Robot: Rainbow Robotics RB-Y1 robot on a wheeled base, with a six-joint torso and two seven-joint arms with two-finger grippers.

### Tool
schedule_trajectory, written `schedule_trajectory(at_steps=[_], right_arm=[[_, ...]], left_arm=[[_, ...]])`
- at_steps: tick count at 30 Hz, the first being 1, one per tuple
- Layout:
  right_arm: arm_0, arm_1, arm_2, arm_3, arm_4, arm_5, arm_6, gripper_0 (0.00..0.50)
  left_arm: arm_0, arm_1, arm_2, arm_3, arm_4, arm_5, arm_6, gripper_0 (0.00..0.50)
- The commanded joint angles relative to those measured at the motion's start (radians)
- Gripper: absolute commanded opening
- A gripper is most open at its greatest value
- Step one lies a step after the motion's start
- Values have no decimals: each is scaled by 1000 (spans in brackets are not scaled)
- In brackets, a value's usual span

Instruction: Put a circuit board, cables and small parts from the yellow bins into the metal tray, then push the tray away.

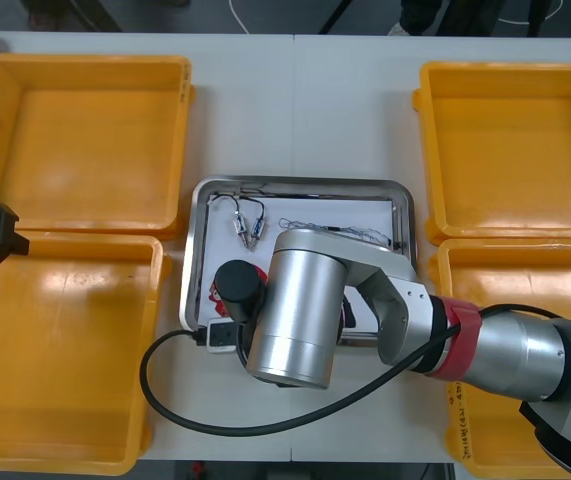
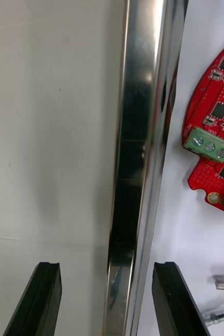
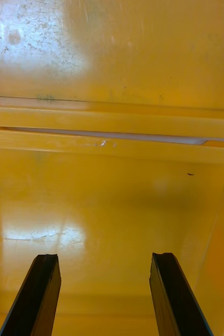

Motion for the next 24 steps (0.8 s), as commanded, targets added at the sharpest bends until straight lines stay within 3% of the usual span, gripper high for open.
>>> schedule_trajectory(at_steps=[1,24], right_arm=[[-19,8,26,-7,24,-22,-6,500],[-16,5,16,4,59,6,2,500]], left_arm=[[14,43,31,-31,7,6,-37,500],[14,43,31,-31,7,6,-37,500]])
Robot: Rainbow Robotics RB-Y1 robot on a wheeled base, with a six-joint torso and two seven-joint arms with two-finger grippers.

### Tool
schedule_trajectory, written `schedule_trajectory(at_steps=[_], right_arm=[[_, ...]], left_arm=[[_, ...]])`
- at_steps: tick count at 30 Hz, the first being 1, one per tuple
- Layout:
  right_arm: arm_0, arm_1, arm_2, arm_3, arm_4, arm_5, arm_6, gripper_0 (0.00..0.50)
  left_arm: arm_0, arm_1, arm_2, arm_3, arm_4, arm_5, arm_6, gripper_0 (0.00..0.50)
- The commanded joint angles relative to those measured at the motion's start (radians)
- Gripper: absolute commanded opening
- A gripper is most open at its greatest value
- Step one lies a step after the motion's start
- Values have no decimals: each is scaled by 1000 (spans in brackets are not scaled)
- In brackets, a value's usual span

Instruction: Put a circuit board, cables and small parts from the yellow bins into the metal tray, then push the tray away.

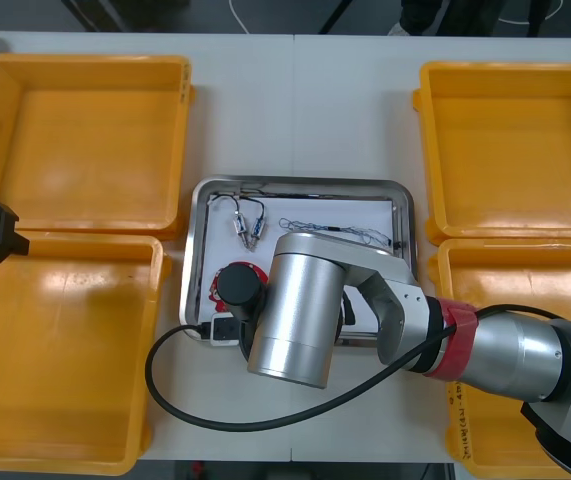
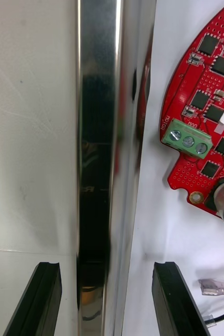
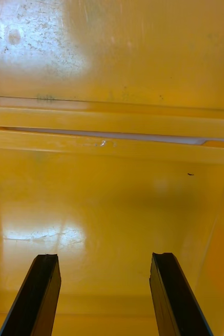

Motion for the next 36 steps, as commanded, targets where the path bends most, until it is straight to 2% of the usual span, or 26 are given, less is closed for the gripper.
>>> schedule_trajectory(at_steps=[1,7,8,10,11,12,13,14,15,17,18,19,21,29,36], right_arm=[[-16,5,-4,-39,10,52,2,500],[-16,3,-6,-51,10,69,0,500],[-16,3,-6,-51,10,69,3,438],[-16,3,-6,-53,8,69,2,412],[-16,2,-6,-56,2,69,-3,382],[-16,2,-6,-56,2,69,-3,382],[-15,3,-6,-61,-1,67,-3,294],[-15,3,-6,-61,-3,66,-4,240],[-16,3,-6,-62,-7,61,-6,116],[-16,3,-6,-62,-10,58,-6,74],[-16,3,-6,-62,-10,58,-6,74],[-15,3,-6,-62,-9,55,-6,34],[-16,0,-6,-62,-9,43,-4,0],[-26,-17,-18,-62,6,5,2,0],[-69,-74,-20,-62,-20,-52,0,0]], left_arm=[[14,43,31,-31,7,6,-37,500],[14,43,31,-31,7,6,-37,500],[14,43,31,-31,7,6,-37,500],[14,43,31,-31,7,6,-37,500],[14,43,31,-31,7,6,-37,500],[14,43,31,-31,7,6,-37,500],[14,43,31,-31,7,6,-37,500],[14,43,31,-31,7,6,-37,500],[14,43,31,-31,7,6,-37,500],[14,43,31,-31,7,6,-37,500],[14,43,31,-31,7,6,-37,500],[14,43,31,-31,7,6,-37,500],[14,43,31,-31,7,6,-37,500],[14,43,31,-31,7,6,-37,500],[14,43,31,-31,7,6,-37,500]])
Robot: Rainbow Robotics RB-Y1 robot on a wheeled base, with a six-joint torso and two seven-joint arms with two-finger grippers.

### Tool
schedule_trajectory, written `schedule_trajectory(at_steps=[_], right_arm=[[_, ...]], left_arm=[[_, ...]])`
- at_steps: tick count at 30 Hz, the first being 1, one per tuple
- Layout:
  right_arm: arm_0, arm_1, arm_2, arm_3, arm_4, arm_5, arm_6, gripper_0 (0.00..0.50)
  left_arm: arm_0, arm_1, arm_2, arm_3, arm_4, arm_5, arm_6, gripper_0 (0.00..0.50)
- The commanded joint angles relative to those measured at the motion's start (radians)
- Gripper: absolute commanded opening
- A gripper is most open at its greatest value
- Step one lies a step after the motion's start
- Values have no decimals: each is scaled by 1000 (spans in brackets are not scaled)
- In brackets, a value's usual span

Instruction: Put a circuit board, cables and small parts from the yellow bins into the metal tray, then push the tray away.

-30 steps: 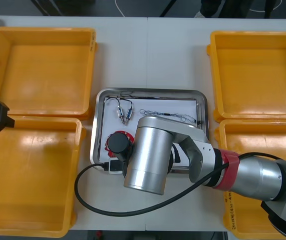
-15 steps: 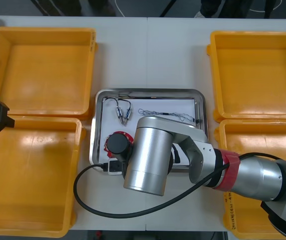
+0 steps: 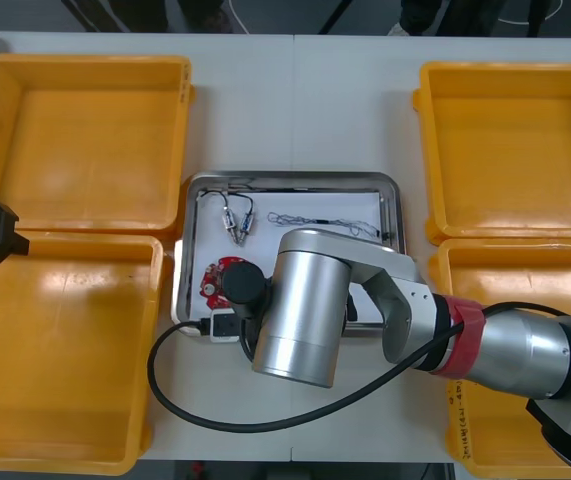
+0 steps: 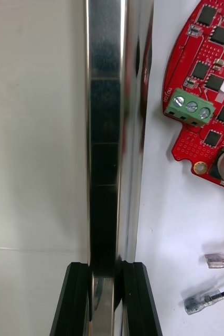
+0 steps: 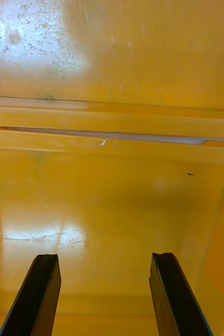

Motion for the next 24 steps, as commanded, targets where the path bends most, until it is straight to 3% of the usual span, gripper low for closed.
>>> schedule_trajectory(at_steps=[1,8,24], right_arm=[[-62,-53,-17,-33,-24,-28,2,0],[-110,-87,-17,-33,-36,-34,-4,0],[-226,-79,-16,30,-81,-37,2,0]], left_arm=[[14,43,31,-31,7,6,-37,500],[14,43,31,-31,7,6,-37,500],[14,43,31,-31,7,6,-37,500]])
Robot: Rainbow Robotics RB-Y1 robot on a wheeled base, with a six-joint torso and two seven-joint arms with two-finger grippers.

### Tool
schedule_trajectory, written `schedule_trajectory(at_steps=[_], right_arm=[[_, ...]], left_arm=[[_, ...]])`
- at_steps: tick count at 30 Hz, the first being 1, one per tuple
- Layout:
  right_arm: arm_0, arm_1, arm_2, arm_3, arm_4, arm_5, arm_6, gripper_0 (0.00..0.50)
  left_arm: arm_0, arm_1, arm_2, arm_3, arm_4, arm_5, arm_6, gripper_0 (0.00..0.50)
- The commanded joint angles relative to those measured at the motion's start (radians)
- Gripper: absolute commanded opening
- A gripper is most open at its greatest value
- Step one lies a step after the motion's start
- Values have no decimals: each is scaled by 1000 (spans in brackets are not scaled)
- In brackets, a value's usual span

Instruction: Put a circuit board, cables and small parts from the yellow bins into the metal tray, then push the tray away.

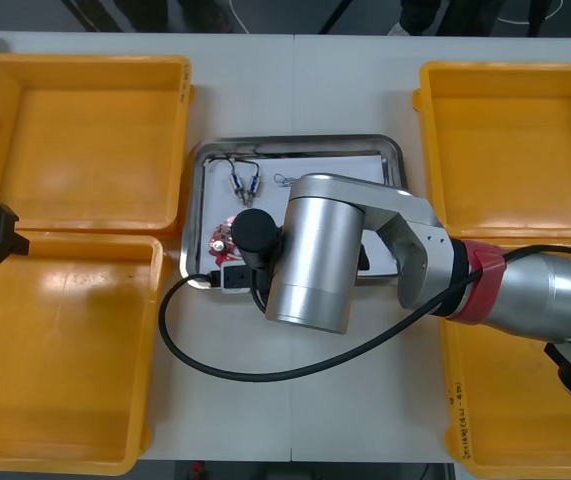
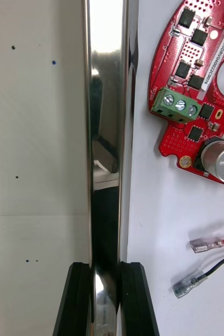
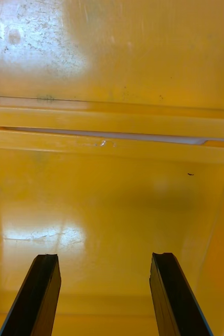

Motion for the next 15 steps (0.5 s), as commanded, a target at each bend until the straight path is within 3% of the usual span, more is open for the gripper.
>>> schedule_trajectory(at_steps=[1,15], right_arm=[[-70,-5,-16,9,-17,-11,2,0],[-170,3,-16,147,-54,-68,6,0]], left_arm=[[14,43,31,-31,7,6,-37,500],[14,43,31,-31,7,6,-37,500]])
